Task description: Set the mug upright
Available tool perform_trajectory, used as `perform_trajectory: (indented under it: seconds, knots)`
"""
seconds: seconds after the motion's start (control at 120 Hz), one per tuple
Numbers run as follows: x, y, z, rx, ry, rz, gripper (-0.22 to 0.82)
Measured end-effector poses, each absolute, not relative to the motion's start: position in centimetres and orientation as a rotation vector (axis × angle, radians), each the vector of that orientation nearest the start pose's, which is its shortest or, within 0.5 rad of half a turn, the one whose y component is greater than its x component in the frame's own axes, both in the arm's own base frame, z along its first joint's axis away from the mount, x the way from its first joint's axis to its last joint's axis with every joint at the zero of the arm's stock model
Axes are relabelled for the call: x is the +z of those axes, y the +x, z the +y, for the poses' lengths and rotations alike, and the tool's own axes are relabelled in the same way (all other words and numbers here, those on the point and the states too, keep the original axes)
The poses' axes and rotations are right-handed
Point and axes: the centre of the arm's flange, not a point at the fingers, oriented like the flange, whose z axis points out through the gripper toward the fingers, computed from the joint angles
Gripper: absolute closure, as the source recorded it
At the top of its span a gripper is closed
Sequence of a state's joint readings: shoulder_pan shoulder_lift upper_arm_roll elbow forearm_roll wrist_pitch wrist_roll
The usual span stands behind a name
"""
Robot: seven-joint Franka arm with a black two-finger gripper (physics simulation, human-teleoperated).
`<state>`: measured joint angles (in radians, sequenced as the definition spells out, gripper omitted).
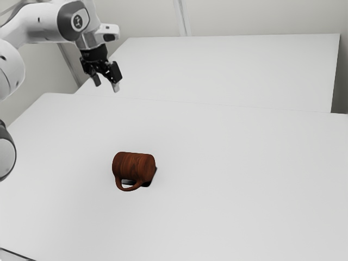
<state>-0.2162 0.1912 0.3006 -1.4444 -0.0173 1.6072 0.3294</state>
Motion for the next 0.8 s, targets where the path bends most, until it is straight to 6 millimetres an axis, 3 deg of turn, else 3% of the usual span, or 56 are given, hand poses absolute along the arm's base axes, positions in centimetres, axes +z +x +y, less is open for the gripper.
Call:
perform_trajectory:
  seconds: [0.183,0.3,0.442,0.592,0.7,0.8]
  knots:
    - [57.4,60.9,4.5,0.049,-3.095,0.357,0.02]
    - [56.1,58.8,4.3,0.087,-3.154,0.363,0.02]
    - [52.7,55.7,5.9,0.18,-3.308,0.285,0.02]
    - [49.9,55.4,6.8,0.27,-3.45,0.205,0.02]
    - [46.0,55.8,7.0,0.418,-3.559,0.142,0.02]
    - [43.2,54.7,8.1,0.519,-3.659,0.063,0.02]
